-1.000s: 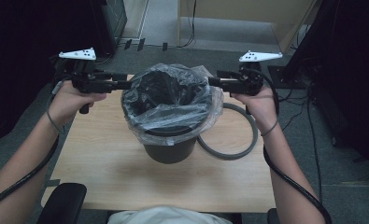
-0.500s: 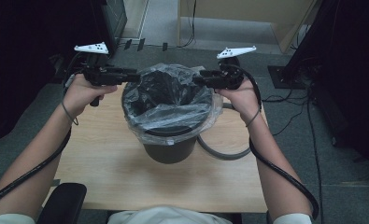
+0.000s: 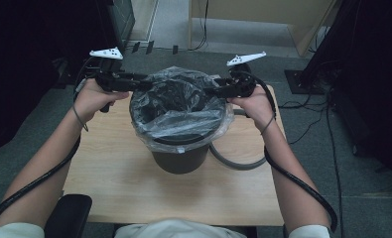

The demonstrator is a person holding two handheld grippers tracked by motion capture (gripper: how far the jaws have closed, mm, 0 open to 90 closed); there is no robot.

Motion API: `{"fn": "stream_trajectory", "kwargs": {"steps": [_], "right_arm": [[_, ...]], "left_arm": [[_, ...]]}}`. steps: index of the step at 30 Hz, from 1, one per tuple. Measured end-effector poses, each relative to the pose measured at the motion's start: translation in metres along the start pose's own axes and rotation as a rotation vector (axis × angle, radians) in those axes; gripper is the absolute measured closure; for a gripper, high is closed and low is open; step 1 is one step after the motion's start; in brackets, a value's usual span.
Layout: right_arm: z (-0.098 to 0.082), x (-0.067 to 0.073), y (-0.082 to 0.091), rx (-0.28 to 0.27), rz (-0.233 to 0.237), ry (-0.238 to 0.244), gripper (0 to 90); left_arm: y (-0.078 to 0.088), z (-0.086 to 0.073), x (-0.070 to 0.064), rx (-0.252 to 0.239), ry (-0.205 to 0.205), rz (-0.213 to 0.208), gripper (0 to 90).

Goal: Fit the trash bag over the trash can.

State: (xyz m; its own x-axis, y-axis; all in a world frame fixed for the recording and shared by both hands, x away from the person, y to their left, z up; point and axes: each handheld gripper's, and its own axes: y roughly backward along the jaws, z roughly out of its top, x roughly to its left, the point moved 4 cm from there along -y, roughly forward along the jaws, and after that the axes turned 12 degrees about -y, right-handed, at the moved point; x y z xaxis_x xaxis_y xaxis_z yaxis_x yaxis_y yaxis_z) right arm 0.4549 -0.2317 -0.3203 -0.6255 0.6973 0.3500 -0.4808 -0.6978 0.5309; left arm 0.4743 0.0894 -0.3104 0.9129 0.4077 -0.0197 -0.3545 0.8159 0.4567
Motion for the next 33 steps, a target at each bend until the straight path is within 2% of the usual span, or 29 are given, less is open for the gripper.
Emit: {"fn": "stream_trajectory", "kwargs": {"steps": [3,5,9,14,18,21,24,25,27,33], "right_arm": [[0.009,0.004,0.013,-0.059,0.006,-0.005,34.8],[0.014,0.006,0.02,-0.084,0.0,0.008,35.5],[0.023,0.014,0.03,-0.091,0.002,0.02,46.8],[0.032,0.025,0.034,-0.101,0.013,0.021,58.6],[0.035,0.035,0.031,-0.092,0.032,0.045,63.4],[0.037,0.048,0.02,-0.057,0.046,0.082,66.1],[0.039,0.058,0.013,-0.037,0.061,0.09,67.4],[0.04,0.06,0.011,-0.029,0.064,0.095,67.7],[0.042,0.065,0.007,-0.016,0.064,0.106,67.8],[0.049,0.077,-0.006,0.02,0.085,0.107,69.5]], "left_arm": [[0.004,0.005,0.0,0.002,-0.006,-0.008,45.9],[0.008,0.009,-0.001,-0.005,-0.015,-0.005,43.3],[0.017,0.015,-0.003,0.008,-0.008,0.003,42.9],[0.034,0.017,-0.007,0.007,-0.027,0.015,43.1],[0.044,0.013,-0.006,-0.003,-0.023,0.014,44.1],[0.051,0.001,-0.005,0.011,-0.015,0.021,44.2],[0.054,-0.004,-0.005,0.004,-0.008,0.027,44.4],[0.057,-0.01,-0.004,-0.004,0.01,0.025,44.5],[0.058,-0.016,-0.002,-0.004,0.02,0.034,44.5],[0.059,-0.03,-0.003,0.012,0.015,0.05,44.5]]}}
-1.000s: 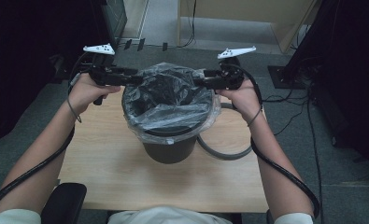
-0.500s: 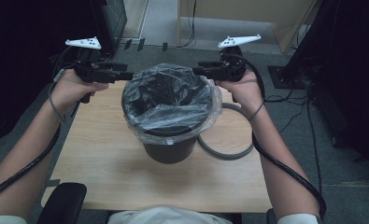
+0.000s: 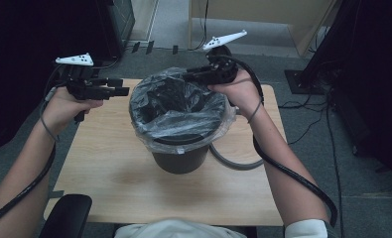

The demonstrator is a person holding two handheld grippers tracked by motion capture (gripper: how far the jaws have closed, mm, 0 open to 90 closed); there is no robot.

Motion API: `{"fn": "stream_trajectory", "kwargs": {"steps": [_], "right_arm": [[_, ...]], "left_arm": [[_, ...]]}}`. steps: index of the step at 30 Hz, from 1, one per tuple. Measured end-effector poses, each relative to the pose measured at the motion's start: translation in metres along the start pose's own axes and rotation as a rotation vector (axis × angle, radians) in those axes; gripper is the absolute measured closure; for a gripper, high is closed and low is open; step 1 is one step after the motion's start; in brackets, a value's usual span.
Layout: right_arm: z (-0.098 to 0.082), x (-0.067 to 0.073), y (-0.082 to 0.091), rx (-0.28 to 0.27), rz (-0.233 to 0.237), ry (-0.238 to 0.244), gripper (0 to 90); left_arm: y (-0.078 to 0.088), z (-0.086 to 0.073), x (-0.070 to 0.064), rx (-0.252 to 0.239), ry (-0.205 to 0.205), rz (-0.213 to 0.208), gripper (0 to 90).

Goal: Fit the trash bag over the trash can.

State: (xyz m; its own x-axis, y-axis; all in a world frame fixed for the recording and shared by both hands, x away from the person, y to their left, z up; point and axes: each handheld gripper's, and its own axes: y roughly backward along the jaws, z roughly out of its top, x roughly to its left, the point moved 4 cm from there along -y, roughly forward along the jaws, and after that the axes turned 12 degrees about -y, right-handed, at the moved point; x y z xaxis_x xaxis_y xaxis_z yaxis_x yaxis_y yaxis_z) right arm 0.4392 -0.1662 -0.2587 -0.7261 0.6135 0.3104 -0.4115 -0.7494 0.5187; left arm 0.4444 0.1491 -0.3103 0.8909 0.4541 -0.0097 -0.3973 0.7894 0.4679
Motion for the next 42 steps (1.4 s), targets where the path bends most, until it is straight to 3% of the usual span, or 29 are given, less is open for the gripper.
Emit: {"fn": "stream_trajectory", "kwargs": {"steps": [9,14,20,23,28,32,36,39,42], "right_arm": [[0.005,0.012,-0.028,0.07,0.026,0.002,69.5],[0.004,0.01,-0.045,0.102,0.022,-0.03,68.9],[-0.001,0.0,-0.057,0.142,-0.037,-0.039,61.3],[-0.003,-0.005,-0.061,0.151,-0.046,-0.064,59.3],[-0.005,-0.008,-0.068,0.178,-0.076,-0.058,53.5],[-0.007,-0.01,-0.078,0.191,-0.085,-0.072,40.2],[-0.011,-0.013,-0.086,0.216,-0.121,-0.061,33.5],[-0.011,-0.013,-0.089,0.22,-0.119,-0.068,33.5],[-0.013,-0.012,-0.097,0.233,-0.111,-0.07,27.7]], "left_arm": [[-0.004,-0.016,0.002,0.018,0.024,0.017,43.5],[-0.008,-0.026,0.003,0.016,0.033,0.021,43.4],[-0.015,-0.038,0.003,0.009,0.043,0.036,43.3],[-0.02,-0.045,0.002,0.006,0.052,0.043,43.3],[-0.026,-0.054,-0.001,0.023,0.041,0.047,43.1],[-0.03,-0.065,-0.004,0.019,0.051,0.052,42.9],[-0.03,-0.071,-0.005,0.01,0.064,0.051,42.7],[-0.032,-0.075,-0.004,0.022,0.063,0.05,42.5],[-0.032,-0.079,-0.003,0.012,0.071,0.053,42.2]]}}
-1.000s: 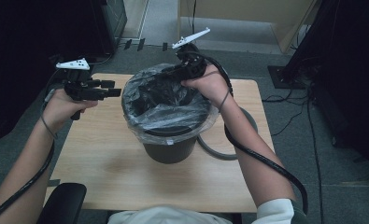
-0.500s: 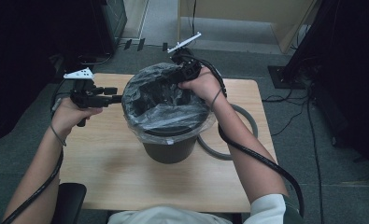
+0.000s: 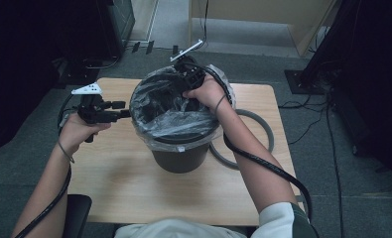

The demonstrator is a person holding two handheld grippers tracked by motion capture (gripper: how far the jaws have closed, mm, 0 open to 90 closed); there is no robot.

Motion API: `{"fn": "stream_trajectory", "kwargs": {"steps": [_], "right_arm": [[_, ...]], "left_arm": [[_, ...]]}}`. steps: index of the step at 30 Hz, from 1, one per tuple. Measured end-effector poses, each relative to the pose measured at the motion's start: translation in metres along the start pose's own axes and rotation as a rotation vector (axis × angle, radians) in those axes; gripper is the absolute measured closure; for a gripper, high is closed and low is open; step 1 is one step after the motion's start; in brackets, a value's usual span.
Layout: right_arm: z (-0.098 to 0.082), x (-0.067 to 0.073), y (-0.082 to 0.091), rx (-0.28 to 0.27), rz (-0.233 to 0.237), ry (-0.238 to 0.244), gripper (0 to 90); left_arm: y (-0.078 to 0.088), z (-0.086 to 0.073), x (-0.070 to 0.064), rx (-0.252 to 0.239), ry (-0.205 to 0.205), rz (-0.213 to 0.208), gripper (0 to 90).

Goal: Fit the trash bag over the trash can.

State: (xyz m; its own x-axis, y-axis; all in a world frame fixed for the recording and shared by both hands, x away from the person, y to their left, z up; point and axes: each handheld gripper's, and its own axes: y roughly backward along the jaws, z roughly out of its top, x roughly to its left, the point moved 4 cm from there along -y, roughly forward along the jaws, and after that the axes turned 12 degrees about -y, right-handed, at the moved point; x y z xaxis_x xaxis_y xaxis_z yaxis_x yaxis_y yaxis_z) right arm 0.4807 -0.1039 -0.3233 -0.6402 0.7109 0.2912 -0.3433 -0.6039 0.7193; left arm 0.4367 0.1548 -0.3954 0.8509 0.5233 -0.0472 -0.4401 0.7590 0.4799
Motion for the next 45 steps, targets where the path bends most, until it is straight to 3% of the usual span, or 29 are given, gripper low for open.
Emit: {"fn": "stream_trajectory", "kwargs": {"steps": [3,7,10,11,12,13,16,20,23,25,29,37,40,45], "right_arm": [[-0.001,0.002,-0.006,0.006,-0.008,0.01,25.5],[0.0,0.016,-0.015,-0.033,0.057,0.033,22.8],[0.0,0.027,-0.009,-0.013,0.085,0.121,23.9],[0.0,0.027,-0.009,-0.013,0.085,0.121,23.9],[-0.001,0.034,-0.002,-0.009,0.082,0.181,24.7],[-0.001,0.034,-0.002,-0.009,0.082,0.181,24.7],[-0.002,0.045,0.012,-0.057,0.084,0.255,30.3],[-0.01,0.057,0.018,-0.056,0.114,0.251,36.2],[-0.016,0.06,0.018,-0.045,0.11,0.268,36.1],[-0.023,0.064,0.017,-0.041,0.112,0.285,34.4],[-0.03,0.073,0.015,-0.044,0.138,0.247,29.8],[-0.047,0.085,0.01,0.006,0.153,0.244,22.1],[-0.052,0.09,0.006,0.033,0.129,0.274,23.5],[-0.051,0.089,0.003,0.021,0.12,0.274,19.8]], "left_arm": [[-0.001,-0.003,0.0,0.005,0.001,0.003,41.8],[-0.003,-0.009,0.0,0.01,0.007,-0.001,41.5],[-0.005,-0.012,0.0,0.017,0.017,0.0,41.4],[-0.005,-0.012,0.0,0.017,0.017,0.0,41.3],[-0.006,-0.014,0.0,0.02,0.021,-0.003,41.3],[-0.006,-0.014,0.0,0.02,0.021,-0.003,41.3],[-0.007,-0.016,0.0,0.023,0.025,-0.004,41.3],[-0.007,-0.017,-0.001,0.027,0.027,-0.007,41.2],[-0.007,-0.018,0.0,0.026,0.03,-0.006,41.3],[-0.007,-0.019,0.0,0.026,0.036,-0.006,41.2],[-0.008,-0.021,0.001,0.029,0.04,-0.007,41.2],[-0.009,-0.023,0.001,0.033,0.046,-0.006,40.8],[-0.009,-0.024,0.001,0.035,0.045,-0.006,40.6],[-0.01,-0.025,0.001,0.035,0.047,-0.008,40.3]]}}
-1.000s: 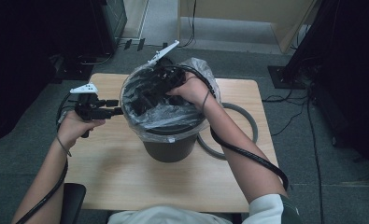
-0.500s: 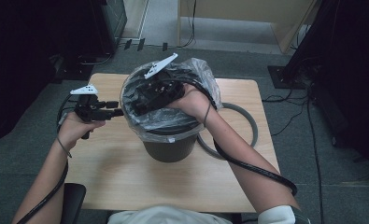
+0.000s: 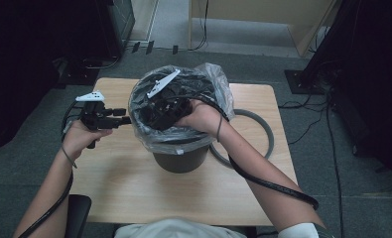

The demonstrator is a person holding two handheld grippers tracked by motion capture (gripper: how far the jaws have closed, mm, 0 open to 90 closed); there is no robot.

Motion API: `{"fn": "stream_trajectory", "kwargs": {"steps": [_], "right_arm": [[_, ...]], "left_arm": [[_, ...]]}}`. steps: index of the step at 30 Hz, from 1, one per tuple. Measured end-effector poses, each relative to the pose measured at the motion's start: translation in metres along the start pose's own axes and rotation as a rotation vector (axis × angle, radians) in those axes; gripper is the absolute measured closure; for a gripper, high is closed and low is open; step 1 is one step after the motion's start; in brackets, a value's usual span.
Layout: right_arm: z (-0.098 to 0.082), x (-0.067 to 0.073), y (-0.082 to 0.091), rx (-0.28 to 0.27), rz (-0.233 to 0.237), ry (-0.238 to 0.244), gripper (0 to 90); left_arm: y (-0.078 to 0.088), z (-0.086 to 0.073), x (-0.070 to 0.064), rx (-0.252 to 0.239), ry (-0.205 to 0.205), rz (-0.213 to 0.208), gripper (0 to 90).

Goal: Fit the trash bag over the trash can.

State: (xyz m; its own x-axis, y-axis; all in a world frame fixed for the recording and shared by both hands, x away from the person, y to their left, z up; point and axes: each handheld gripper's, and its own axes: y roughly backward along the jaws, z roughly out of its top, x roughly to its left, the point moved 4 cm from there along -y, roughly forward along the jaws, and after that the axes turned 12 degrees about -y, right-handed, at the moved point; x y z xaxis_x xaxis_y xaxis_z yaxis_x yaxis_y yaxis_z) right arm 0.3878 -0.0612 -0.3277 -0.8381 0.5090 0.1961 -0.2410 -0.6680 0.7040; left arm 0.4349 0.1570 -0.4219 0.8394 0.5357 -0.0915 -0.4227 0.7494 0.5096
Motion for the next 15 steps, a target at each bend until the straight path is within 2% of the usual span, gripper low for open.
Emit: {"fn": "stream_trajectory", "kwargs": {"steps": [2,8,11,12,13,15], "right_arm": [[0.005,-0.006,0.001,-0.031,0.007,-0.033,17.6],[0.016,-0.031,-0.002,-0.093,-0.03,-0.117,17.5],[0.02,-0.042,-0.007,-0.092,-0.039,-0.153,15.5],[0.02,-0.042,-0.007,-0.092,-0.039,-0.153,15.5],[0.022,-0.049,-0.011,-0.092,-0.057,-0.15,15.5],[0.024,-0.054,-0.014,-0.093,-0.056,-0.16,15.4]], "left_arm": [[0.0,0.0,0.0,-0.003,0.004,0.0,40.3],[-0.002,-0.001,0.0,0.002,0.0,-0.004,40.2],[-0.004,-0.001,-0.001,0.005,-0.002,-0.007,40.2],[-0.004,-0.001,-0.001,0.005,-0.002,-0.007,40.2],[-0.005,-0.001,-0.001,0.006,0.0,-0.006,40.2],[-0.005,-0.002,-0.001,0.007,-0.002,-0.007,40.2]]}}
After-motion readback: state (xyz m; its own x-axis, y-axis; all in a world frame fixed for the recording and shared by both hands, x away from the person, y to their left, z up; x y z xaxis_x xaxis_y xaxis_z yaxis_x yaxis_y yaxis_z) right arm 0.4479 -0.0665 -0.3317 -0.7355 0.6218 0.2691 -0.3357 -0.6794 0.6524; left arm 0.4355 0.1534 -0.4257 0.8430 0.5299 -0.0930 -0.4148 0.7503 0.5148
